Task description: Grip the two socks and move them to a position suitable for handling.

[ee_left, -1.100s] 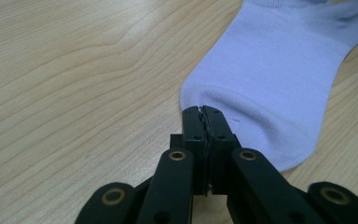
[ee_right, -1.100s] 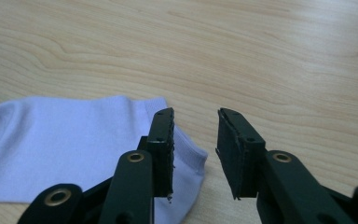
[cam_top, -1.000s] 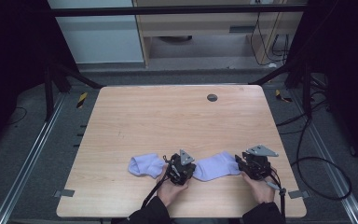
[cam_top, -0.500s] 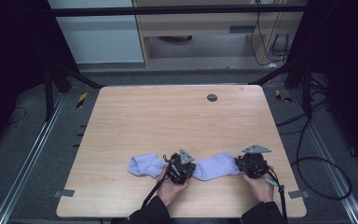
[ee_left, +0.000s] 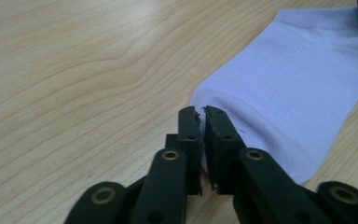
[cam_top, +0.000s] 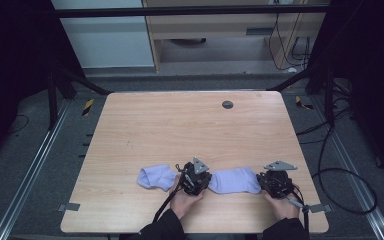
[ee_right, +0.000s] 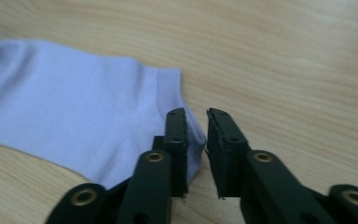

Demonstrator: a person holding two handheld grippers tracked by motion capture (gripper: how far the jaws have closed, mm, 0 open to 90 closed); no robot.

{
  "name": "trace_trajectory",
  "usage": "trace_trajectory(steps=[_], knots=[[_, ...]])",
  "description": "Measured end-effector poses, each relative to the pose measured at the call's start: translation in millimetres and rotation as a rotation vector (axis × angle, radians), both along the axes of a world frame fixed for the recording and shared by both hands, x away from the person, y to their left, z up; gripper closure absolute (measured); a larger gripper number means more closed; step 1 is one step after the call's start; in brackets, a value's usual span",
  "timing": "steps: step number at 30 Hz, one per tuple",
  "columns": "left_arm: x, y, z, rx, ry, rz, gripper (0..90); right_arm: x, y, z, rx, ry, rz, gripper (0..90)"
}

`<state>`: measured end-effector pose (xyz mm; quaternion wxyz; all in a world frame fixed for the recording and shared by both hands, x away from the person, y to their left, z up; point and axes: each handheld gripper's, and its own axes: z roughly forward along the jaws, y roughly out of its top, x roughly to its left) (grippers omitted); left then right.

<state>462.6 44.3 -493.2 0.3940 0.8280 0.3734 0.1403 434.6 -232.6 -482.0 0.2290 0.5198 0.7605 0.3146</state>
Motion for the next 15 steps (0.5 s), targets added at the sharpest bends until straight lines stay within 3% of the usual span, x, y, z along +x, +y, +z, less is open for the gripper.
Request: trace_trajectory(steps=[3,6,10,15], knots=[[0.2,11.0,11.3,-0.02,-0.009,-0.007,70.6,-2.2,-1.3,6.9,0.029,-0.069,0.011,67.9],[0.2,25.9,25.0,-0.033,-0.035,0.0,63.8,-3.4,-0.4,13.5,0.058,-0.111,0.024,62.8],[0.8,51.1,43.0,-0.069,-0.055,0.032,56.4,-3.9,4.6,20.1,0.081,-0.129,0.046,55.6],[-1.2,88.0,62.6,-0.073,-0.09,0.07,49.1,-3.4,17.2,28.5,0.096,-0.147,0.091,47.6]])
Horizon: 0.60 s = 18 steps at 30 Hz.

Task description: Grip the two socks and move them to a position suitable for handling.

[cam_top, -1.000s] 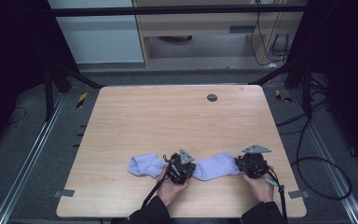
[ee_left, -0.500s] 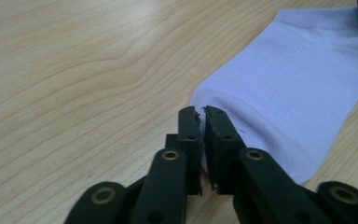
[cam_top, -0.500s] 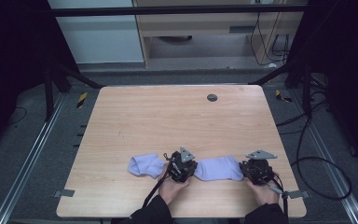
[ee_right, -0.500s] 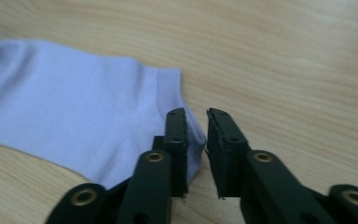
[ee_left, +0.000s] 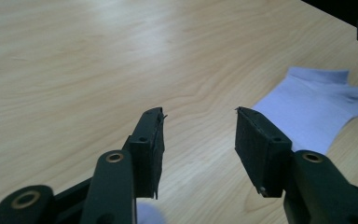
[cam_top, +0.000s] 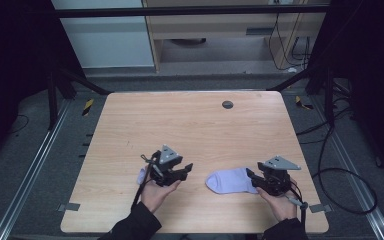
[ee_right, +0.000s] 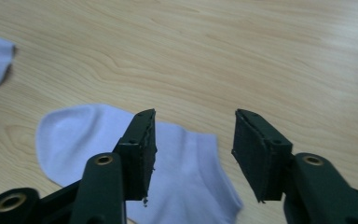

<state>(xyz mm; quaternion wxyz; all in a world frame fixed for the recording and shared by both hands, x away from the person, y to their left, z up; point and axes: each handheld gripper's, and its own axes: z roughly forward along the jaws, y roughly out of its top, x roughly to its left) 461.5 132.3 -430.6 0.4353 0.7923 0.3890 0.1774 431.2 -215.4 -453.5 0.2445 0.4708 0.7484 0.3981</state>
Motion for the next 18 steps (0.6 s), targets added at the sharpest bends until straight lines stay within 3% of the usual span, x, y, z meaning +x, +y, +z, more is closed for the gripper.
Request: trace_trajectory(steps=[8,18], knots=[[-6.5,64.7,14.4,-0.005,-0.031,0.117,42.5,4.5,25.7,13.5,0.035,-0.013,0.074,40.8],[-18.5,124.2,0.6,-0.015,-0.016,0.238,41.3,16.5,62.3,20.1,0.049,-0.013,0.133,35.7]])
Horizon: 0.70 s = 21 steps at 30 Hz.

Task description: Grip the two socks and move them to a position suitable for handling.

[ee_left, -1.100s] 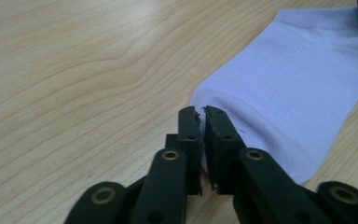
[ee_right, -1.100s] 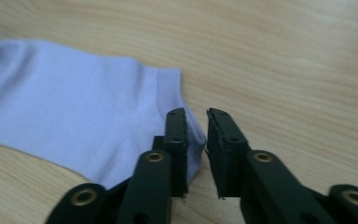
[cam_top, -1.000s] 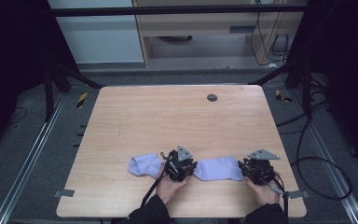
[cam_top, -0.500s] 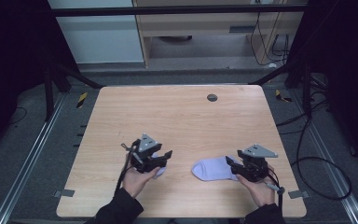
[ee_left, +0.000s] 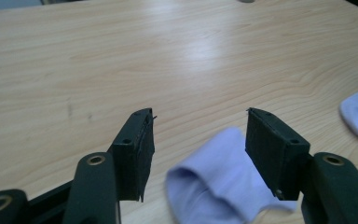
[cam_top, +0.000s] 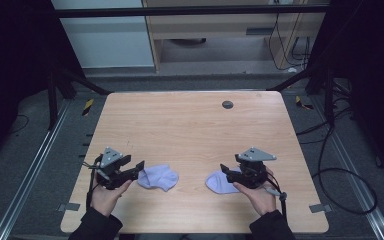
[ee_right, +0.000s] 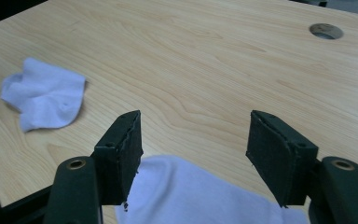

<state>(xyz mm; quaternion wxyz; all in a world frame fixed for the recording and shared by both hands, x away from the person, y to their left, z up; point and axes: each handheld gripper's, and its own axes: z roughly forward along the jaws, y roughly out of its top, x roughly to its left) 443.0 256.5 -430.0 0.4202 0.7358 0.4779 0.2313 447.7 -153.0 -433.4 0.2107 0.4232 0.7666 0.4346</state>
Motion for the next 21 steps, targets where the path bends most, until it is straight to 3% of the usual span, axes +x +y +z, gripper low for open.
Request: trace_trajectory(steps=[9,16,21], knots=[[-4.0,22.8,-21.8,0.0,0.03,0.05,41.9,6.2,39.9,2.5,-0.032,0.005,0.087,36.8],[-2.9,20.3,-36.5,0.032,0.078,0.041,47.0,8.1,79.9,-2.5,-0.045,0.025,0.179,41.6],[-2.5,15.9,-40.9,0.047,0.09,0.028,49.8,6.9,105.2,-9.2,-0.074,0.035,0.238,45.5]])
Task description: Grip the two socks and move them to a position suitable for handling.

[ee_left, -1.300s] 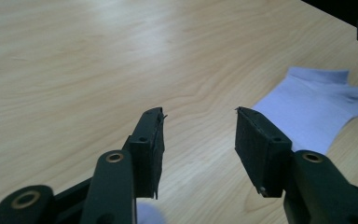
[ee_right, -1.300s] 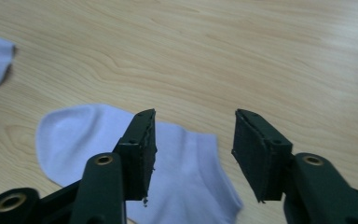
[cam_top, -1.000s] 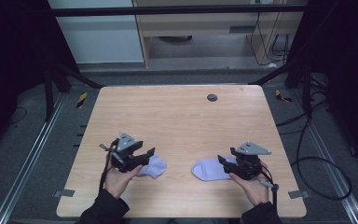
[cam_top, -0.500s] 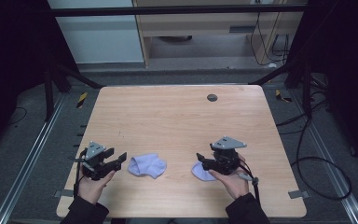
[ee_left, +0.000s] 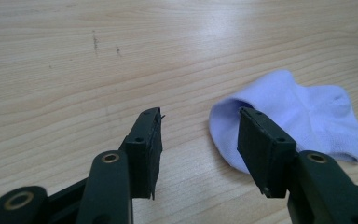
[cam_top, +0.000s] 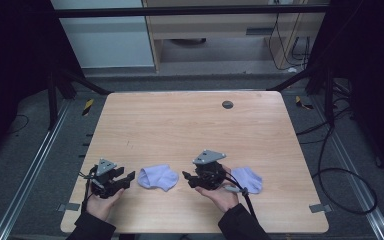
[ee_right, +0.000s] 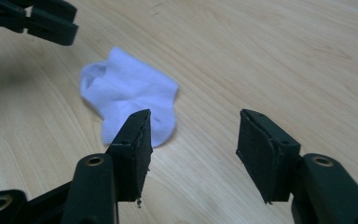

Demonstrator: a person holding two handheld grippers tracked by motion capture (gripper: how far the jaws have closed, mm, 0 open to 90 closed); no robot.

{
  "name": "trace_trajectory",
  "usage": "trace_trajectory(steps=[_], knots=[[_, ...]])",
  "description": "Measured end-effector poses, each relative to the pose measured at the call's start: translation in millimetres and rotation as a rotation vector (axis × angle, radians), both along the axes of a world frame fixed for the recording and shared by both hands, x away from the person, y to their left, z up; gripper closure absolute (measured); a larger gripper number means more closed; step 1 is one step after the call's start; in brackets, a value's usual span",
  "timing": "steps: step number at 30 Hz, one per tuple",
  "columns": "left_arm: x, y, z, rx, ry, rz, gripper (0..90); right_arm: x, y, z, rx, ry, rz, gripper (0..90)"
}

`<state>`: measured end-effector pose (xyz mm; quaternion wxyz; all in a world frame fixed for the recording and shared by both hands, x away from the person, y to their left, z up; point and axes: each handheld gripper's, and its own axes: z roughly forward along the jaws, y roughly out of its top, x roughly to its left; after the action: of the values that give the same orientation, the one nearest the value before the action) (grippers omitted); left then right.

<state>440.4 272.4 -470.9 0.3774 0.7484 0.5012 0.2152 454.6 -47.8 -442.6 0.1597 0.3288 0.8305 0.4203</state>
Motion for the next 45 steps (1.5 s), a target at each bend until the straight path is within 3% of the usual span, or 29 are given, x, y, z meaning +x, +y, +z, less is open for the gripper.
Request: trace_trajectory(steps=[10,25,39,45], knots=[[5.4,-11.8,-11.5,0.045,0.035,-0.023,53.3,-1.2,36.8,-15.5,-0.044,0.022,0.07,51.0],[9.7,-20.4,-20.2,0.062,0.072,-0.053,57.8,-4.3,76.3,-45.8,-0.107,0.086,0.155,61.0],[10.0,-25.2,-23.5,0.067,0.107,-0.075,71.3,-3.6,80.1,-52.6,-0.142,0.093,0.158,80.5],[10.2,-27.2,-23.1,0.071,0.116,-0.096,80.9,-3.5,73.9,-46.8,-0.065,0.113,0.142,82.6]])
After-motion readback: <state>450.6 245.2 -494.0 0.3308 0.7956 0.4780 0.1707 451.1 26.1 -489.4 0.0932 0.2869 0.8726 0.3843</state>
